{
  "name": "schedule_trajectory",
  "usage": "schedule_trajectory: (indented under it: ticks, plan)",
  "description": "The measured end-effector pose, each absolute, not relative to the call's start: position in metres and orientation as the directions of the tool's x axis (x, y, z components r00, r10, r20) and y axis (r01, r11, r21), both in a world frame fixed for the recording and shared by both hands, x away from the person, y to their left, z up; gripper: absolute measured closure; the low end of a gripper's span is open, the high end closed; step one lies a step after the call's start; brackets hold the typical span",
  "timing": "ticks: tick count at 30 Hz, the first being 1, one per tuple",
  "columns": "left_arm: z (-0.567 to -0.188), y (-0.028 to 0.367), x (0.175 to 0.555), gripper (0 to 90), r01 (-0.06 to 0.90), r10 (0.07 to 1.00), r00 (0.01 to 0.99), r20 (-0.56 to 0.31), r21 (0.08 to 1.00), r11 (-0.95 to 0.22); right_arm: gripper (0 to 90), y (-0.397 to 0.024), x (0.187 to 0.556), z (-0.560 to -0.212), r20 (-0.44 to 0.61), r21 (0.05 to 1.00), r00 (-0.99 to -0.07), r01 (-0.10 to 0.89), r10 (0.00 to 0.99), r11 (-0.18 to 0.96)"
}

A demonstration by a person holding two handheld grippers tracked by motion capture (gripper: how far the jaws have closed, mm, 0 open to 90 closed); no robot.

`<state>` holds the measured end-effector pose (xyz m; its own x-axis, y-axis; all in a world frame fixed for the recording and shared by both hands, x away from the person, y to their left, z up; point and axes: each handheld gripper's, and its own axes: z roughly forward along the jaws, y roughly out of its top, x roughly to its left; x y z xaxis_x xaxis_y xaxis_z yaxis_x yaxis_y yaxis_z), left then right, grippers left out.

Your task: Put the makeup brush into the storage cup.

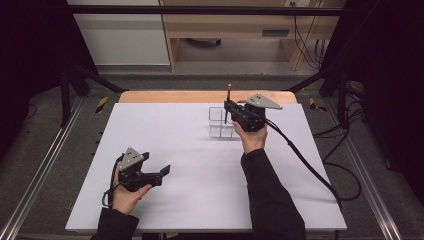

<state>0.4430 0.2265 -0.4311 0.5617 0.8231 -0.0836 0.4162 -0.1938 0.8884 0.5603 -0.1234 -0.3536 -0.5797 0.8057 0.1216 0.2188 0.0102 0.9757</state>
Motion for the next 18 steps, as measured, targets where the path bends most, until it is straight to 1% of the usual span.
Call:
schedule_trajectory:
  ticks: [18]
  plan:
    - [-0.429,0.229,0.443,7.8,0.420,0.822,0.563,-0.087,0.887,-0.194,83.3,-0.109,0.585,-0.353,0.127,0.976,-0.537,0.217,0.834,-0.010]
